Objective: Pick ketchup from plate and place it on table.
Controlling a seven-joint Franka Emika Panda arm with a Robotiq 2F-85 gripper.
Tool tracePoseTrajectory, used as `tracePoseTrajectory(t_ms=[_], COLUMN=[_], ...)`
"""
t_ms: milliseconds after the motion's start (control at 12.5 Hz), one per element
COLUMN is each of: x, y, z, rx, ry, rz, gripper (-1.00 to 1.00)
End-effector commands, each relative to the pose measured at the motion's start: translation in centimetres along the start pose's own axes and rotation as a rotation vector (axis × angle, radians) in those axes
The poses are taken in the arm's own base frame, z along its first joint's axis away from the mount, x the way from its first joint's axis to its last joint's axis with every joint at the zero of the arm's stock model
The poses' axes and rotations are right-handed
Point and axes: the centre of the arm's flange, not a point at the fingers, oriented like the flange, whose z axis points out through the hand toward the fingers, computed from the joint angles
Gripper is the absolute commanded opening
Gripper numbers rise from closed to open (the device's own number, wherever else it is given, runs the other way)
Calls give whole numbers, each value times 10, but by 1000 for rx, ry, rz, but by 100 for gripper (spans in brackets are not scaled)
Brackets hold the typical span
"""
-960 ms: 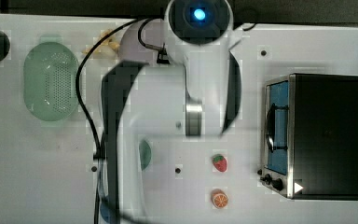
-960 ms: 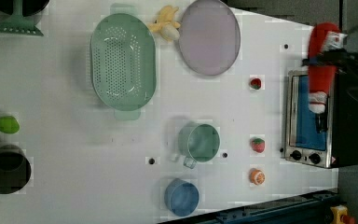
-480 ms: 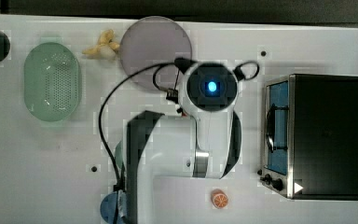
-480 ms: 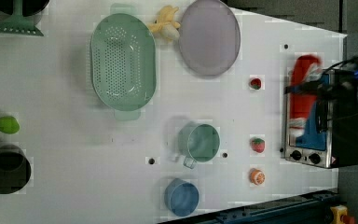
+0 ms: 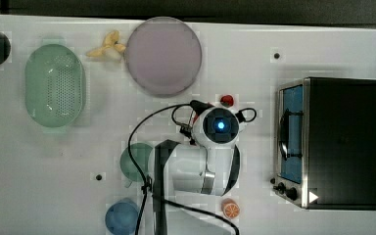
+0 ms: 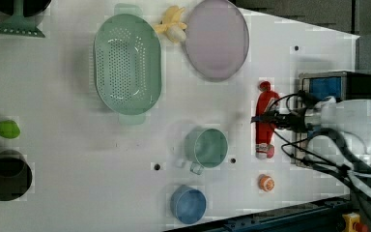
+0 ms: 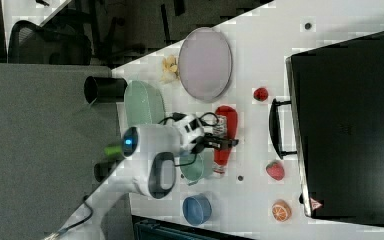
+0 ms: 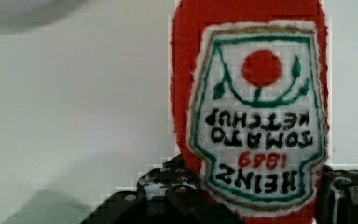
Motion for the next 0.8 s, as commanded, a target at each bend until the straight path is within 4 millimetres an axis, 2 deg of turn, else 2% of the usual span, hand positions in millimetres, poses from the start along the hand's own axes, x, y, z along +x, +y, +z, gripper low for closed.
tracePoseTrajectory(t_ms=[80, 160, 240, 320, 480, 560, 800], x=[12, 12, 13, 15, 16, 20, 32], y=[-9, -9, -10, -11, -13, -17, -24], z=[-6, 4, 7, 4, -6, -17, -79], rx=[21, 20, 22, 26, 30, 36, 63], ry=[82, 78, 93, 113, 133, 158, 220], rz=[-25, -26, -26, -27, -30, -35, 57], gripper=[25, 25, 25, 34, 76, 98, 100])
